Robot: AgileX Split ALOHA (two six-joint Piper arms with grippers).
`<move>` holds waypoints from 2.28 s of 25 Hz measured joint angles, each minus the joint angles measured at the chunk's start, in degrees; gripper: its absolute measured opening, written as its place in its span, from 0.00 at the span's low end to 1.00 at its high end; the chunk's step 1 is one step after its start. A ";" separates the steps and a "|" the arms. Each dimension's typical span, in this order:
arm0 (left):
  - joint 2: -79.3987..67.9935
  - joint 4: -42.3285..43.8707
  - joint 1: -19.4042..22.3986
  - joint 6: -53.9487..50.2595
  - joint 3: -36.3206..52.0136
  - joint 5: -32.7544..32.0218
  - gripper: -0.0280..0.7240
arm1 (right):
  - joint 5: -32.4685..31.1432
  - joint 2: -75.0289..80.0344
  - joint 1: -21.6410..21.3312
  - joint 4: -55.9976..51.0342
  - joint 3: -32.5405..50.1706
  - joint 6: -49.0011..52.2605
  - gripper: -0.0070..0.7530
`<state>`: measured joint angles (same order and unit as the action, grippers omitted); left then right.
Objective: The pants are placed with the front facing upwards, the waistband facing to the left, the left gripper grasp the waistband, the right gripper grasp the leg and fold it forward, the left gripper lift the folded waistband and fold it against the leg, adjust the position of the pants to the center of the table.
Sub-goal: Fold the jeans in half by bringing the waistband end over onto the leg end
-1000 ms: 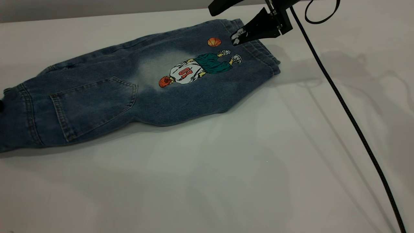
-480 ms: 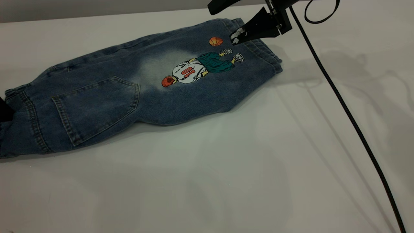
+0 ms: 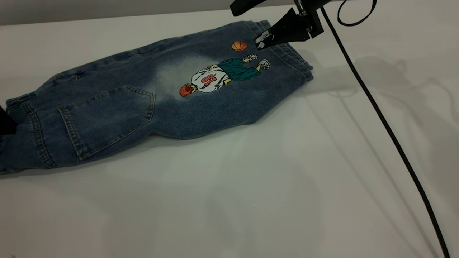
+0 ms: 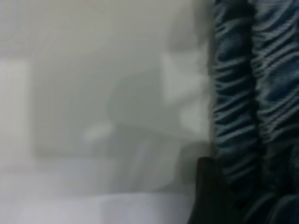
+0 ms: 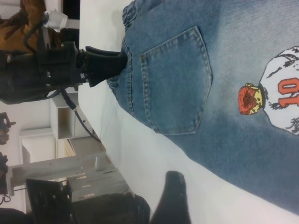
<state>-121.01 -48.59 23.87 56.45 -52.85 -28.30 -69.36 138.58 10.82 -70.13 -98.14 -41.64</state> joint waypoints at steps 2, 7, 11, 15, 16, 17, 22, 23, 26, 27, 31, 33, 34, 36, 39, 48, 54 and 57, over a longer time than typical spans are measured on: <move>-0.15 0.21 -1.14 0.00 0.00 0.47 0.56 | -0.05 0.00 0.00 -0.06 0.00 -0.03 0.73; -0.37 0.20 -4.09 0.00 0.00 1.52 0.39 | -0.19 0.00 0.00 -0.23 0.00 -0.03 0.73; -0.48 0.14 -4.66 -0.46 0.05 1.65 0.18 | -0.46 0.00 0.00 -0.29 0.00 0.03 0.73; -0.28 0.27 -4.66 -2.70 0.11 1.65 0.18 | -0.46 0.00 0.00 -0.29 0.00 0.05 0.73; 0.10 0.38 -4.66 -3.18 0.15 1.72 0.18 | -0.46 0.00 0.00 -0.29 0.00 0.05 0.73; 0.53 0.62 -4.66 -3.47 0.15 1.73 0.18 | -0.51 0.00 0.00 -0.29 0.00 0.05 0.73; 6.56 0.93 -4.61 -5.19 0.21 1.77 0.18 | -0.53 0.00 0.00 -0.22 0.00 0.05 0.73; 8.15 1.00 -4.61 -5.99 0.20 1.44 0.18 | -0.53 0.00 0.00 -0.29 0.00 0.05 0.73; 12.25 1.05 -4.61 -6.36 0.20 -0.91 0.18 | -0.60 0.00 0.06 -1.79 0.00 0.05 0.73; 13.55 1.05 -4.61 -6.62 0.20 -2.00 0.18 | -0.60 0.00 0.24 -3.10 0.00 0.05 0.73; 17.67 1.05 -4.61 -8.50 0.17 -4.89 0.18 | -0.49 0.00 2.87 -8.23 0.00 -0.01 0.73; 19.97 1.00 -4.61 -9.29 0.17 -5.84 0.18 | -0.43 0.21 4.82 -9.18 0.00 -0.01 0.73; 21.12 1.00 -4.61 -9.34 0.14 -6.35 0.18 | -0.08 0.35 6.04 -8.78 0.00 -0.01 0.73; 23.18 0.71 -4.61 -9.46 0.09 -6.42 0.18 | 2.66 0.46 8.65 -7.26 0.00 -0.01 0.73; 25.75 0.06 -4.61 -10.73 -0.07 -7.39 0.18 | 5.63 0.46 12.09 -7.66 0.00 -0.13 0.73; 31.39 -1.08 -4.66 -11.90 -0.48 -11.12 0.18 | 9.76 4.63 20.07 -8.77 0.00 -0.84 0.73; 33.07 -2.85 -5.34 -12.02 -0.48 -13.41 0.17 | 10.76 5.50 22.49 -11.50 -0.27 -2.35 0.73; 33.22 -1.46 -5.79 -12.02 -0.48 -14.58 0.17 | 9.41 5.50 22.16 -11.57 -1.62 -2.01 0.73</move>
<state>-87.79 -50.05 18.08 44.43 -53.33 -42.88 -59.95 144.09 32.98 -81.70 -99.77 -43.66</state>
